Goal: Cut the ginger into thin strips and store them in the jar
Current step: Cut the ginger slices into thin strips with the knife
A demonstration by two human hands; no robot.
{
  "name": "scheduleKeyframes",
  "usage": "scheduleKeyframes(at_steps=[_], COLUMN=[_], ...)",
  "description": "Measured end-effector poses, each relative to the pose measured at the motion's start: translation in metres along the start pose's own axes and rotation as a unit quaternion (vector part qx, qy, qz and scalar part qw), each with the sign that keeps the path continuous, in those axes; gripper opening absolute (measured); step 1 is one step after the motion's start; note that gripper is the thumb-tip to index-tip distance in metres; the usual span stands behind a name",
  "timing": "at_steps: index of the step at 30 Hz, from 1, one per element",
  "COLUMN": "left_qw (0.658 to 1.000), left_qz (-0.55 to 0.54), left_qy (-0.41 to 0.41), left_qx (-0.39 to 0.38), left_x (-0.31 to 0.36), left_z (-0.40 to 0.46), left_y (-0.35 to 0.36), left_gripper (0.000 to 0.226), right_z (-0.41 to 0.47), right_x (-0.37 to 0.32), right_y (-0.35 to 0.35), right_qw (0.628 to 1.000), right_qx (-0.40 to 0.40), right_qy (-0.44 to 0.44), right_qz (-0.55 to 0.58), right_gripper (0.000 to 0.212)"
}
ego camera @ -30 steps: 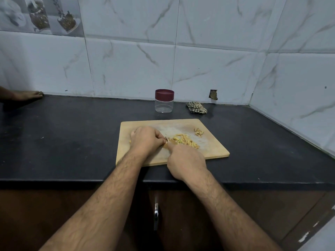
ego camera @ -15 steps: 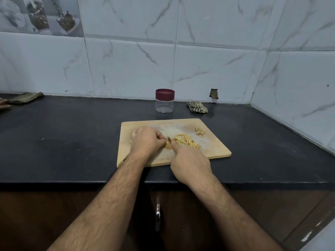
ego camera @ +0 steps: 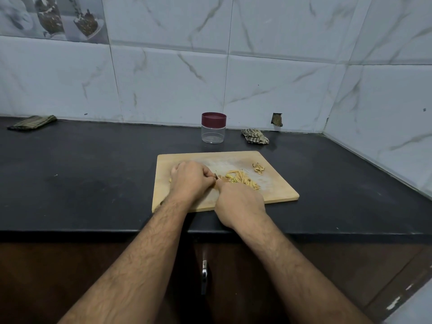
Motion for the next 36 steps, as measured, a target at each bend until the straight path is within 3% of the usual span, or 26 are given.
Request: scheduleKeyframes(at_steps=[18,36], left_qw=[1.000,1.000], left_qz=[-0.010,-0.009], left_qy=[0.006,-0.008], left_qx=[-0.005,-0.006], left_x=[0.000,-0.001], left_z=[0.000,0.000], left_y=[0.000,0.001], left_gripper=[0.026,0.021], right_z=[-0.009,-0.006], right_x=[0.012,0.010], right_y=[0.001,0.003], right_qw=[0.998,0.999], right_qx=[0.014,-0.021], right_qy=[-0.006,-0.006], right_qz=[0.066,0.030], right_gripper=[0.058,0.061])
Point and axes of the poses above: each hand's wrist, its own z-axis towards the middle knuckle, its own y-axis out of the palm, x = y × z, the point moved 5 cm from there along z, towards the middle knuckle, and after that the axes turned 2 degrees about -x, right-handed, at the moved point
